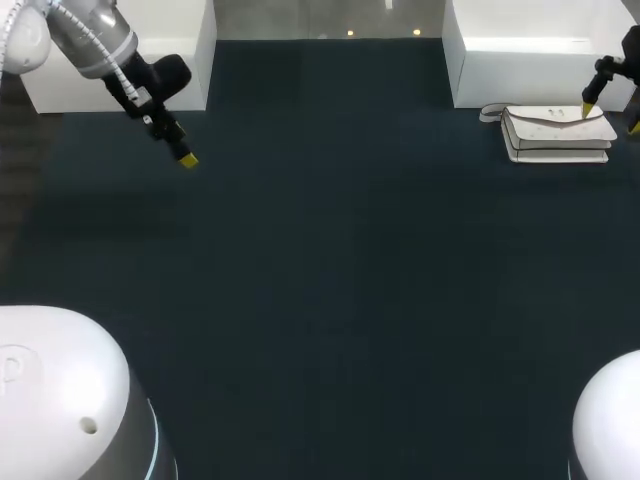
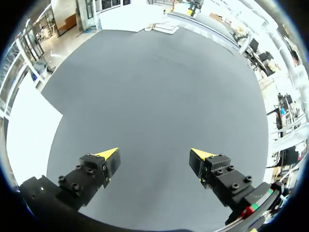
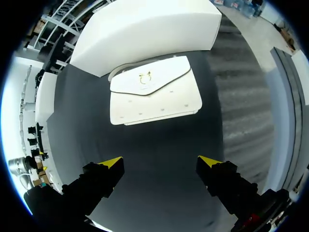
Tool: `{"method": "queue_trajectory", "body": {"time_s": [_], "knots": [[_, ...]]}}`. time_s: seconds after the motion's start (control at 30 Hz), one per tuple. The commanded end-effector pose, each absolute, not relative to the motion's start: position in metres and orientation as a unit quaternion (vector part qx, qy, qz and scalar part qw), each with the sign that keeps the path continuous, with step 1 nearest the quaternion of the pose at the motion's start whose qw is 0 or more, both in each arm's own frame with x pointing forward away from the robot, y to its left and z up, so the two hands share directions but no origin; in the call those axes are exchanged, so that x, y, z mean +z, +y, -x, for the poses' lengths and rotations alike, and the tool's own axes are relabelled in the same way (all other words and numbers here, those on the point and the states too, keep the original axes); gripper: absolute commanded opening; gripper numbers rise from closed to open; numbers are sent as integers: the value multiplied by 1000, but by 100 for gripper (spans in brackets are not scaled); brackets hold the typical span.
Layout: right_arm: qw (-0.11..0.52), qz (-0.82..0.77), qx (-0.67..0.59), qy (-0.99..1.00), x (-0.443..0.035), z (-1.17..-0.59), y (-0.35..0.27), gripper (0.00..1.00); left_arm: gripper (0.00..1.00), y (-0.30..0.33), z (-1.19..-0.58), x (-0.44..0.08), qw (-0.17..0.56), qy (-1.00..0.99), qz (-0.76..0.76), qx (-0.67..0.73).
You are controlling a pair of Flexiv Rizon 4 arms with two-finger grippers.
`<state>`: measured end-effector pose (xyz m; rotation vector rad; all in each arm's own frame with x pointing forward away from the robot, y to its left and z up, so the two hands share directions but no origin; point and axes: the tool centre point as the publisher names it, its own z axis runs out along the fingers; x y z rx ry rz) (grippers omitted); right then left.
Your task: Pick up the bag, open it, inspect its contents, close it, and place it on the opposite side
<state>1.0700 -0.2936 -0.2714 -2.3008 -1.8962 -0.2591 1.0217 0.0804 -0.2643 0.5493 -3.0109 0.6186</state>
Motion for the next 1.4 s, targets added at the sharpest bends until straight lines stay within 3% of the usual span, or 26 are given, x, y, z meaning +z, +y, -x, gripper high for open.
{"method": "queue_trajectory", "body": {"time_s": [0.03, 0.43, 1.0, 1.4], "knots": [[77, 767, -80, -632, -274, -1074, -292, 100, 100, 85, -1027, -266, 22, -970, -96, 222], [84, 775, -100, -618, -282, -1088, -307, 100, 100, 52, -1044, -292, -45, -961, -45, 268], [104, 786, -116, -598, -299, -1112, -337, 100, 100, 45, -1051, -299, -45, -949, -2, 311], [162, 781, -164, -581, -329, -1133, -361, 100, 100, 45, -1051, -299, -45, -949, -2, 311]]}}
